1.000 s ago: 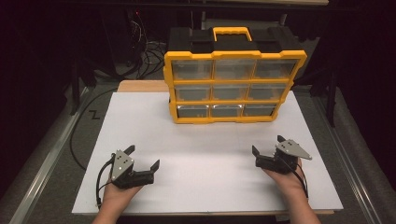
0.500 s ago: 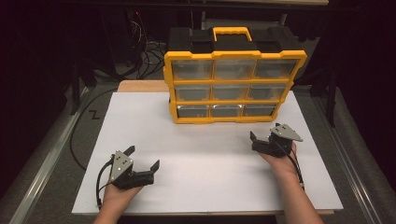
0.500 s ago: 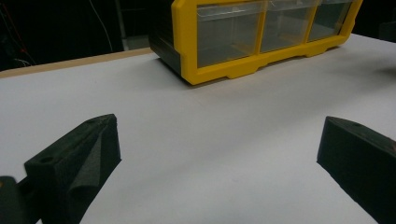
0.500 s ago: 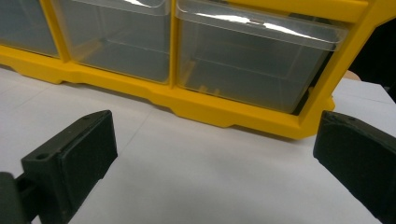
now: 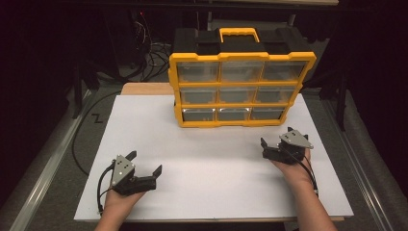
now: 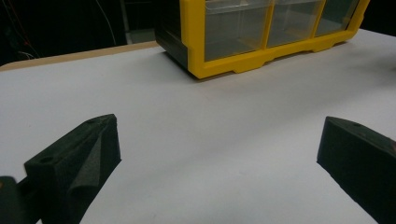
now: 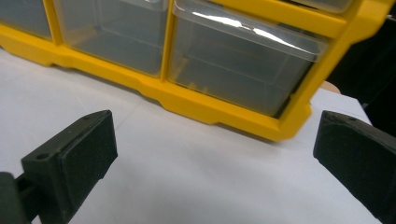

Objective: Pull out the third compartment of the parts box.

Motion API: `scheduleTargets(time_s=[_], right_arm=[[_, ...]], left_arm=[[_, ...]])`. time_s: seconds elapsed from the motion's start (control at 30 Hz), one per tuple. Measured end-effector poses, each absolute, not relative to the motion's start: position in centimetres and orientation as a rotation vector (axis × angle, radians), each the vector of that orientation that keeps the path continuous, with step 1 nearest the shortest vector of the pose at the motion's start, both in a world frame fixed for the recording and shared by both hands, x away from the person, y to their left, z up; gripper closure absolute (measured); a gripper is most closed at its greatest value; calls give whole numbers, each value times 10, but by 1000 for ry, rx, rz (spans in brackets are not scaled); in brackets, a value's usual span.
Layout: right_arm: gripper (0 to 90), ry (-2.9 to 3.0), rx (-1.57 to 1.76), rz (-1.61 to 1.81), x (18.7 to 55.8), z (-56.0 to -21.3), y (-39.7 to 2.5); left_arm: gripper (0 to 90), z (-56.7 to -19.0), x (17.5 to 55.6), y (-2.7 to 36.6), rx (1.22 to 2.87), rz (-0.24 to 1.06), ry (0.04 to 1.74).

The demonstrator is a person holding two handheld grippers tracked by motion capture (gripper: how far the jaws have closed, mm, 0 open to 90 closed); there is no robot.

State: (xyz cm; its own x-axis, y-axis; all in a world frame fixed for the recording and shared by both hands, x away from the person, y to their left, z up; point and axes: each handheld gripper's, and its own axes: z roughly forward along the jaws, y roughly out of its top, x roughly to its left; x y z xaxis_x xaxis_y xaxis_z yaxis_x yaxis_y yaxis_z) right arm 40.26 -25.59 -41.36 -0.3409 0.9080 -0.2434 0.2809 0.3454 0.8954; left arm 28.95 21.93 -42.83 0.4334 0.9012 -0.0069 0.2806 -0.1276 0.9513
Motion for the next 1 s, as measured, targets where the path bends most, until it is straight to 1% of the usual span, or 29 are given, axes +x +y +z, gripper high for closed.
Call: scheduleTargets(time_s=[0.13,0.33,0.77,1.0], right_arm=[[11,1848,983,919,393,-418,-263],[10,1883,930,878,391,-421,-264],[11,1928,770,711,385,-422,-256],[10,1954,693,652,382,-421,-249]], left_arm=[[4,-428,289,219,1654,752,1047],[4,-428,289,220,1656,751,1048],[6,-428,288,220,1662,742,1059],[9,-428,289,220,1691,738,1059]])
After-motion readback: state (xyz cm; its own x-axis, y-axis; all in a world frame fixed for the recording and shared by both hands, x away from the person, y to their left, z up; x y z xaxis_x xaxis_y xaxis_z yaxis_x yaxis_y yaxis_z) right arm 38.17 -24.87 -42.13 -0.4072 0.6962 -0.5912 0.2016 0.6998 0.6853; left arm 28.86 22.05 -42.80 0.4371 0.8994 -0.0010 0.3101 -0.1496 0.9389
